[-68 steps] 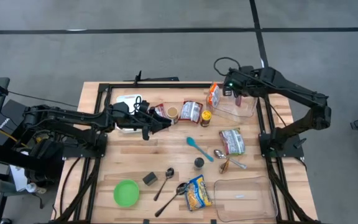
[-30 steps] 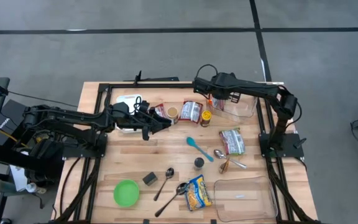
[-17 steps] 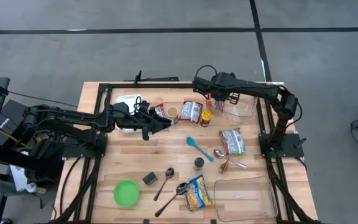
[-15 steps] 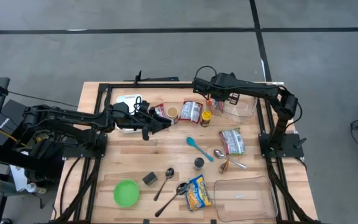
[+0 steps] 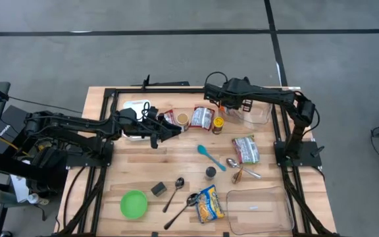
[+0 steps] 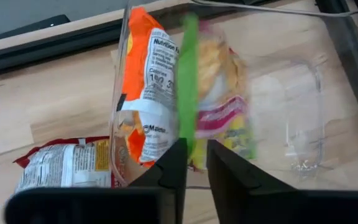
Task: Pick & Place Food Item
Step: Put the left green noodle pack into the top transparent bin, then put the orange spice pack into the bottom transparent bin
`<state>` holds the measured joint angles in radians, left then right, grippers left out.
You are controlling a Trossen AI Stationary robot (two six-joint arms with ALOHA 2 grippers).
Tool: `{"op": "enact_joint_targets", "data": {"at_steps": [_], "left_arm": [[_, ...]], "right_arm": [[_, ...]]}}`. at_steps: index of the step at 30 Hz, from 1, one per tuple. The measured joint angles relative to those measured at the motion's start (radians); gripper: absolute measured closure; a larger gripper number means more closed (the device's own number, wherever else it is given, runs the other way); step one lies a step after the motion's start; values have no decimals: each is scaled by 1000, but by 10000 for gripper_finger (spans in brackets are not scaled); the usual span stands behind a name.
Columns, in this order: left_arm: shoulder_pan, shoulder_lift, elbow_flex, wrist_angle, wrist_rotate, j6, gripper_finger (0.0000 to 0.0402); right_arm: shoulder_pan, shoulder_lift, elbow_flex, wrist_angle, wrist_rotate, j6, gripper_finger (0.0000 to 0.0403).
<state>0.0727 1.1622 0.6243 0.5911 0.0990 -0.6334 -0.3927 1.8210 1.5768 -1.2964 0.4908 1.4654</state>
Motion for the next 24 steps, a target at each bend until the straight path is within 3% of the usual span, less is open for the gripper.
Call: {"op": "enact_joint_targets", "data": {"at_steps": [6, 19, 24], "left_arm": [[0, 0, 0, 0, 0, 0, 289], [0, 0, 0, -17, 0, 5, 289], [0, 0, 0, -77, 0, 111, 289]], "right_arm": [[0, -2, 0, 0, 0, -11, 322], [13, -10, 98, -43, 7, -310, 321], [46, -10, 167, -61, 40, -416, 321]]}}
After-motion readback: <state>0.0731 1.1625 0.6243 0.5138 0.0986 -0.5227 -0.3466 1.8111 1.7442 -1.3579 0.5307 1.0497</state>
